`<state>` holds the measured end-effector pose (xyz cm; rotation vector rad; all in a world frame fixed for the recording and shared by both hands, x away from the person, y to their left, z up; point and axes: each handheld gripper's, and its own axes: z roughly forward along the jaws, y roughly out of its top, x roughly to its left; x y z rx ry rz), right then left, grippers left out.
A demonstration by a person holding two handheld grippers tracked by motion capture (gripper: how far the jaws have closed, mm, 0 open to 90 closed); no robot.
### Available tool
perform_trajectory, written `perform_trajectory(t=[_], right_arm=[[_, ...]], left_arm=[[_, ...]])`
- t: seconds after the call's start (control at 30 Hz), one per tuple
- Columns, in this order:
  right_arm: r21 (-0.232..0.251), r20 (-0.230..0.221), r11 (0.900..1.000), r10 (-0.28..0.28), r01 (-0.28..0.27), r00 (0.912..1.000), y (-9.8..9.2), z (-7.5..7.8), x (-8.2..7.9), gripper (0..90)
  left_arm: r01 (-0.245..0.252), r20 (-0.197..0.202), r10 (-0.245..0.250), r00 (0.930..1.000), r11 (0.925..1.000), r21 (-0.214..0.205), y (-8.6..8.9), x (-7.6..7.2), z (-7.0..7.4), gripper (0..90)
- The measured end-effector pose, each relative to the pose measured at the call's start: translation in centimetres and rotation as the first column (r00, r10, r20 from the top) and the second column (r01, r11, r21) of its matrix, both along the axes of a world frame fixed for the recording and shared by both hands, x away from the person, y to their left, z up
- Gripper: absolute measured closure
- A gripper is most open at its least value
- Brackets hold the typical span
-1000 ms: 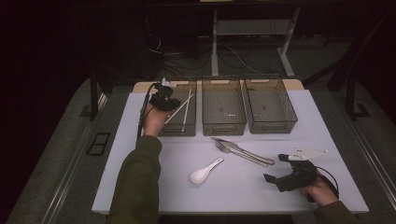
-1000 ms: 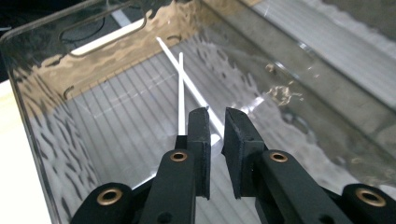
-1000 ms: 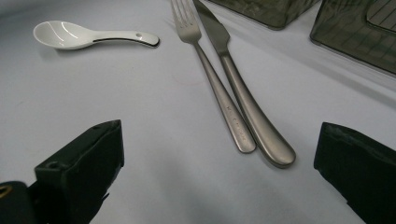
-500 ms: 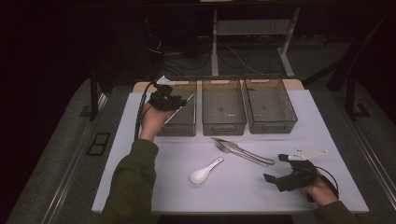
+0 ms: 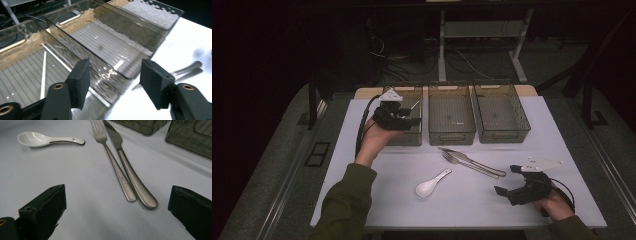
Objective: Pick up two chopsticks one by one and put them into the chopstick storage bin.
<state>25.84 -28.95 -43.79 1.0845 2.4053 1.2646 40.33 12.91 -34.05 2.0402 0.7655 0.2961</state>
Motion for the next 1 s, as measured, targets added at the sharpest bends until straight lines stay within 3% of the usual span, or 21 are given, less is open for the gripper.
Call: perform_trajectory(t=[0.33,0.6,1.0], right_arm=[[-0.006,-0.001,1.0,-0.004,0.004,1.0,0.0,0.0,0.0,1.6],[-0.007,0.003,1.0,0.0,0.0,1.0,0.0,0.0,-0.1,1.6],[-0.004,0.007,1.0,0.003,-0.003,1.0,0.0,0.1,-0.2,1.6]], left_arm=[[0.029,0.013,-0.029,0.9995,0.9995,-0.012,-0.8,-3.8,-1.7,25.4],[0.055,0.021,-0.055,0.9983,0.9982,-0.022,-1.2,-6.0,-3.0,24.3],[0.076,0.028,-0.076,0.9967,0.9971,0.002,-1.4,-8.6,-5.1,25.5]])
